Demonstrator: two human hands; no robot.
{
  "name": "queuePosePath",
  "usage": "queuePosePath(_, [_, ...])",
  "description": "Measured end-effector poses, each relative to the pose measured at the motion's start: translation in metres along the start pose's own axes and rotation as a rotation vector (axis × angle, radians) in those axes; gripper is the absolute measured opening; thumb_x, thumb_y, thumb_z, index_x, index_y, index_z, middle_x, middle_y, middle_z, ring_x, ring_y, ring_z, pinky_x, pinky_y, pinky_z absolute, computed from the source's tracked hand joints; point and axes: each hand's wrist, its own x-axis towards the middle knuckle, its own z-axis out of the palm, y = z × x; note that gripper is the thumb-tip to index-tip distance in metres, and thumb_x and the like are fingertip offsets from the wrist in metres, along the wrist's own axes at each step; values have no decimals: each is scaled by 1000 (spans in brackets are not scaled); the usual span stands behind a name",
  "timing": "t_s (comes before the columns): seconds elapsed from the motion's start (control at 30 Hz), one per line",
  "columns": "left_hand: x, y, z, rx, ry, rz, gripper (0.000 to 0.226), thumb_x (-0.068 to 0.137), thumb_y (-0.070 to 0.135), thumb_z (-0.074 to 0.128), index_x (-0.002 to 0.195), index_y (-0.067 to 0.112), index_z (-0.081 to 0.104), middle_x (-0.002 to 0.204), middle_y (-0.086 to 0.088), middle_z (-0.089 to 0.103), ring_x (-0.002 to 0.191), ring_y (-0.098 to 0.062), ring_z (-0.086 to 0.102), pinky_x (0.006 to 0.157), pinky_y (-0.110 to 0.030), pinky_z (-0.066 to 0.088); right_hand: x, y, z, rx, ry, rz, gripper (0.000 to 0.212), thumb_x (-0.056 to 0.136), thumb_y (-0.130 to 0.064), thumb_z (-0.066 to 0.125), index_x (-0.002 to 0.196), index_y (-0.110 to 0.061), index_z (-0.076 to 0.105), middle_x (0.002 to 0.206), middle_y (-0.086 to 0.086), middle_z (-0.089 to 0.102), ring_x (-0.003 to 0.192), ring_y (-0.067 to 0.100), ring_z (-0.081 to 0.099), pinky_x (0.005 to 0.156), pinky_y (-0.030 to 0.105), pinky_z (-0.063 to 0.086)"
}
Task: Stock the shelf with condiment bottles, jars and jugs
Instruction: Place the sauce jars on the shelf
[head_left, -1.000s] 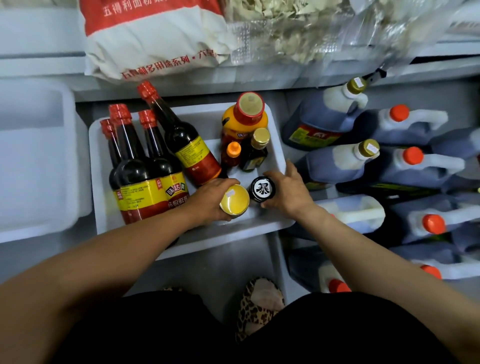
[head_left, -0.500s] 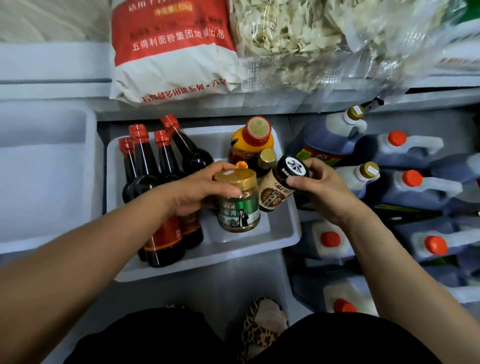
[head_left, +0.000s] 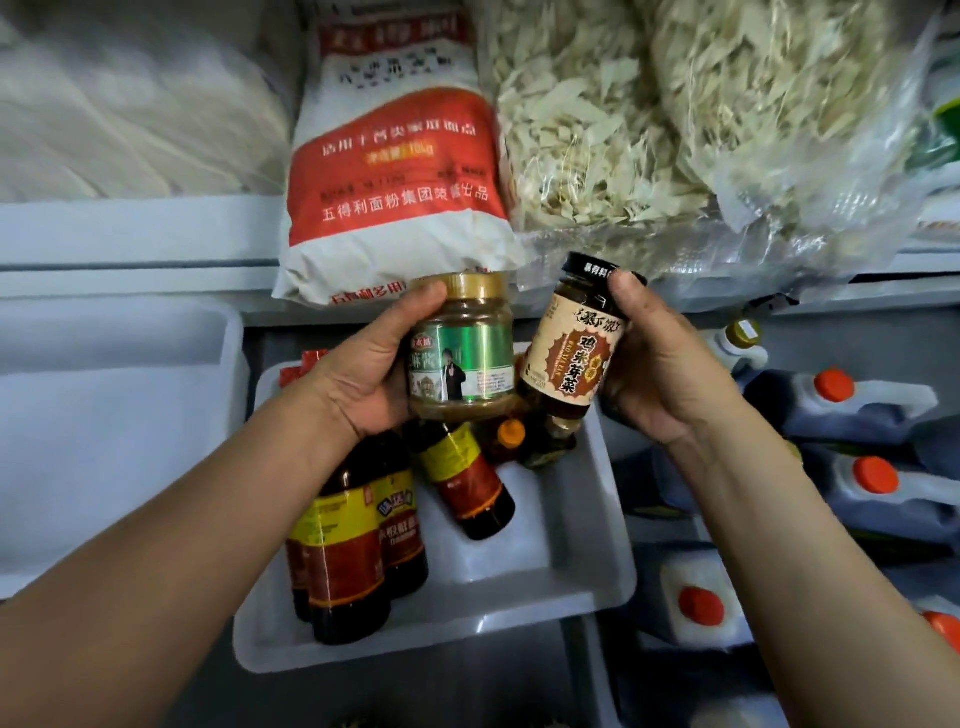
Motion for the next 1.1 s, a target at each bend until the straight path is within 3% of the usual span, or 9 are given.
queuePosePath(0.17, [14, 20, 7, -37, 49, 40, 62, 57, 44, 90, 109, 16, 75, 109, -10, 72, 100, -26, 69, 87, -47, 54, 23, -19, 17, 44, -28, 17, 51, 67, -47, 78, 108, -16, 74, 107, 11, 72, 95, 23, 70, 88, 42, 56])
queuePosePath(0.3, [4, 47, 37, -100, 73, 14, 58, 62, 41, 89, 112, 17, 73, 115, -11, 70, 107, -29, 66, 97, -52, 48, 11, -57, 37, 41, 19, 98, 79, 60, -54, 84, 123, -10, 66, 117, 14, 69, 105, 28, 67, 97, 52, 51])
queuePosePath(0.37, [-8, 63, 61, -147, 103, -41, 68, 59, 41, 90, 119, 16, 70, 119, -14, 67, 109, -32, 64, 99, -55, 46, -5, -81, 46, 31, 46, 138, 79, 60, -56, 81, 123, -10, 67, 114, 15, 70, 104, 30, 67, 95, 54, 52])
queuePosePath(0.5, [-38, 103, 125, -203, 129, -125, 76, 59, 41, 91, 125, 13, 65, 123, -18, 65, 113, -35, 62, 99, -57, 45, -51, -141, 65, 50, 68, 168, 57, 66, -56, 78, 106, -16, 75, 104, 12, 73, 90, 25, 72, 77, 43, 59])
queuePosePath(0.6, [-65, 143, 178, -220, 173, -162, 77, 55, 44, 92, 121, 14, 68, 123, -18, 65, 111, -35, 64, 93, -56, 48, -87, -194, 84, 37, 82, 201, 76, 54, -61, 86, 112, -14, 72, 104, 11, 73, 89, 25, 71, 82, 50, 58])
queuePosePath(0.7, [-95, 191, 231, -205, 189, -181, 81, 48, 45, 94, 119, 15, 69, 122, -17, 66, 111, -36, 65, 90, -56, 50, -122, -250, 108, 45, 62, 215, 78, 49, -65, 88, 109, -18, 74, 102, 11, 73, 86, 26, 72, 78, 51, 58])
queuePosePath(0.93, [-173, 329, 351, -106, 124, -119, 90, 41, 48, 96, 120, 13, 69, 125, -19, 64, 115, -36, 62, 95, -57, 48, -196, -396, 191, 131, 7, 180, 67, 60, -66, 83, 107, -17, 75, 100, 13, 73, 82, 27, 72, 72, 45, 57])
queuePosePath(1.03, [-209, 388, 396, -103, 87, -44, 85, 48, 43, 94, 124, 15, 67, 127, -18, 63, 118, -37, 60, 96, -58, 46, -227, -458, 235, 188, 22, 118, 50, 78, -61, 68, 99, -17, 76, 90, 9, 73, 74, 22, 72, 64, 39, 58])
queuePosePath(1.1, [-231, 424, 421, -76, 73, 16, 75, 56, 35, 88, 125, 15, 66, 127, -17, 63, 117, -37, 59, 103, -61, 37, -245, -496, 263, 209, 30, 93, 48, 86, -59, 60, 102, -16, 72, 87, 7, 71, 72, 20, 70, 68, 37, 58])
